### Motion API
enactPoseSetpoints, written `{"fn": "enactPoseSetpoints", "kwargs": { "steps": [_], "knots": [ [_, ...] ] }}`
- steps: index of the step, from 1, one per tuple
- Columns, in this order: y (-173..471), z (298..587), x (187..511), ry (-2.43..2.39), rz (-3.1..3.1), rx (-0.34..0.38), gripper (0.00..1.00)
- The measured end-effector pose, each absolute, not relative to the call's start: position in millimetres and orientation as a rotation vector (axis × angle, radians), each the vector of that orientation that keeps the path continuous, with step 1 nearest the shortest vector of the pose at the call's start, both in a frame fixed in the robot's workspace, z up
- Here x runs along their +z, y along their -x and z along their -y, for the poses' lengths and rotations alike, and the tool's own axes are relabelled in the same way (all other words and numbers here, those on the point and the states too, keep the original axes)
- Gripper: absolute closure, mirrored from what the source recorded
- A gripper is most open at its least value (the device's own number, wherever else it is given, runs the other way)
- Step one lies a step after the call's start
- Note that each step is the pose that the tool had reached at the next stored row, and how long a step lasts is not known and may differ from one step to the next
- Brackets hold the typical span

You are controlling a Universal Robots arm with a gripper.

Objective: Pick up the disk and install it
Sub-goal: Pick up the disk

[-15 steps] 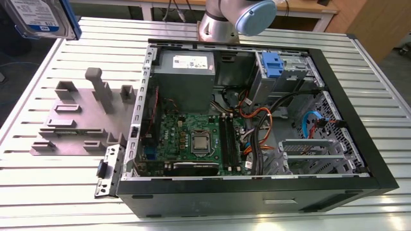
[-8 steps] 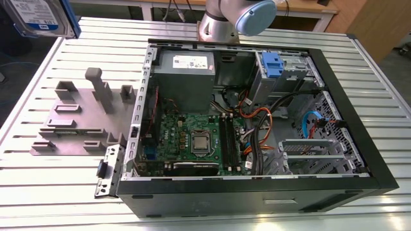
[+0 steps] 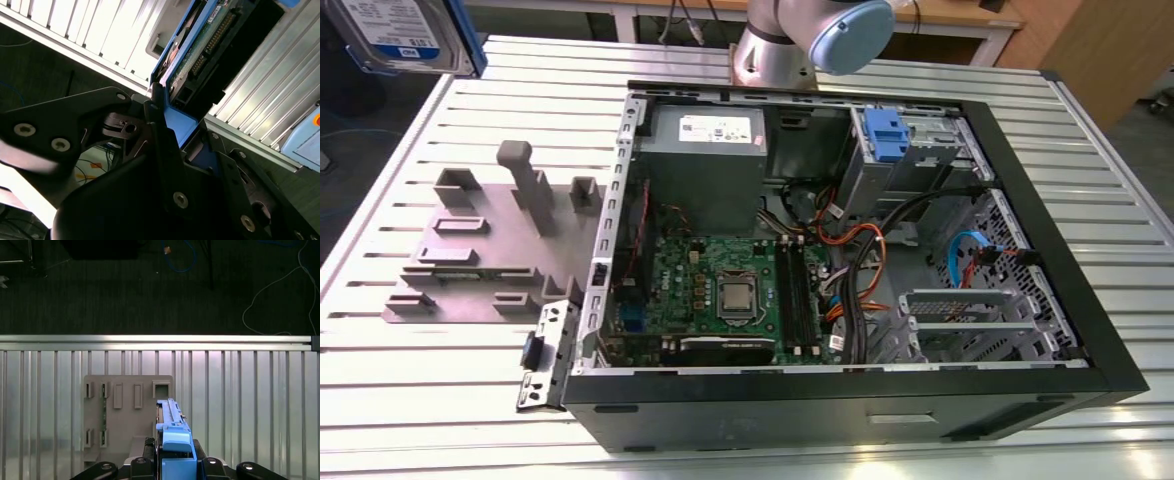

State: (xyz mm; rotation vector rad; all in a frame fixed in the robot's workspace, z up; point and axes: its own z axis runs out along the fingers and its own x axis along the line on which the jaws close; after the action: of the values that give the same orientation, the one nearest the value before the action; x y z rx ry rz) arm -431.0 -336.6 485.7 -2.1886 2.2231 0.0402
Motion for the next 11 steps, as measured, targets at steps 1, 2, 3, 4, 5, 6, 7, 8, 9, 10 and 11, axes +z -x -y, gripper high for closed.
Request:
{"fn": "enactPoseSetpoints", "kwargs": {
  "steps": [1,2,3,4,5,6,7,8,9,10,11],
  "knots": [
    [431.0,336.6,485.6,2.189,-2.223,0.04,0.63],
    [431.0,336.6,486.7,2.189,-2.223,0.04,0.63],
    [431.0,336.6,487.7,2.189,-2.223,0.04,0.63],
    [431.0,336.6,487.8,2.189,-2.223,0.04,0.63],
    [431.0,336.6,487.8,2.189,-2.223,0.04,0.63],
    [431.0,336.6,487.9,2.189,-2.223,0.04,0.63],
    [431.0,336.6,487.9,2.189,-2.223,0.04,0.63],
    [431.0,336.6,487.9,2.189,-2.223,0.04,0.63],
    [431.0,336.6,487.9,2.189,-2.223,0.04,0.63],
    [431.0,336.6,488.0,2.189,-2.223,0.04,0.63],
    [431.0,336.6,488.0,2.189,-2.223,0.04,0.63]
  ]
}}
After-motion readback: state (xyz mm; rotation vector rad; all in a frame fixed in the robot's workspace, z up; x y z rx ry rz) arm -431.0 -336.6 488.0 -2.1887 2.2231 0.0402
